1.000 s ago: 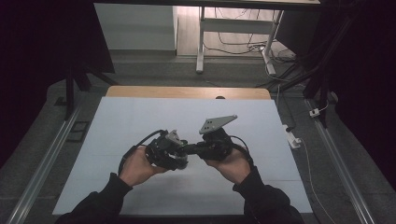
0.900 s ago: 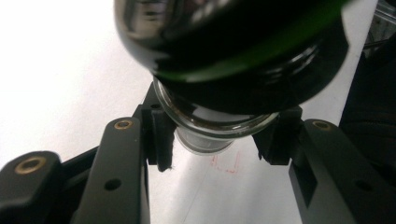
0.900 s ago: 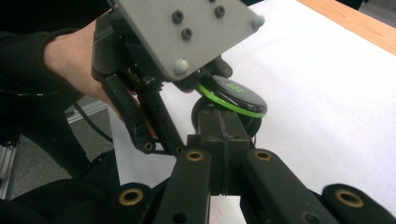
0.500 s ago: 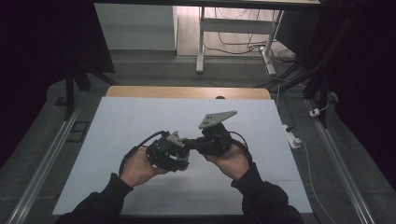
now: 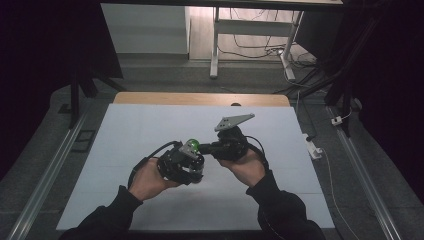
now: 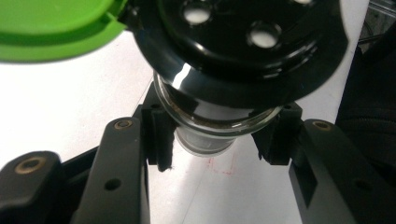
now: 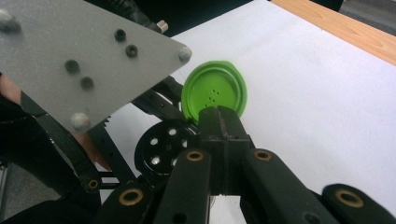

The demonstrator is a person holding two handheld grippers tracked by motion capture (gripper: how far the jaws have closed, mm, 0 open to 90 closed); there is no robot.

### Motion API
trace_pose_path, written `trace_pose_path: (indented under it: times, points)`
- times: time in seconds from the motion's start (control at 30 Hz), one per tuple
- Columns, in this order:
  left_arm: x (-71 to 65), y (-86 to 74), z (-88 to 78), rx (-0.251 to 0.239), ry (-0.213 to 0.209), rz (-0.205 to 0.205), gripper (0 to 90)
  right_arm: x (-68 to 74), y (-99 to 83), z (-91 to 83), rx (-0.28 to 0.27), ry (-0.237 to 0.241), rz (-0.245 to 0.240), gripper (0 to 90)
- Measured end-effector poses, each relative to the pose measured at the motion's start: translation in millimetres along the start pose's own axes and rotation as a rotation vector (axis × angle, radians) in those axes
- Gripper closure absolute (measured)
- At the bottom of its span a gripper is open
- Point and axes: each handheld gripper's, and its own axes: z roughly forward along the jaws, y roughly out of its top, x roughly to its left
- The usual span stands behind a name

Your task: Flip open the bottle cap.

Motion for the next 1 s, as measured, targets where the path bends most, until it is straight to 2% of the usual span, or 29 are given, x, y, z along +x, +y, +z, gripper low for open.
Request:
trace_pose_path:
  times: [0.4,0.6,1.0]
  points:
    - [4.3,-1.4,-5.0,-0.008,0.01,-0.008,53.6,5.9,-1.0,-8.5,-0.026,-0.009,-0.037,89.2]
    - [7.3,-2.5,-7.0,-0.009,0.018,-0.016,53.6,8.0,-5.1,-13.1,-0.034,-0.013,-0.031,77.4]
    - [11.8,-3.0,-12.1,-0.029,0.02,-0.04,53.5,13.8,-15.8,-21.4,-0.039,-0.028,-0.028,59.9]
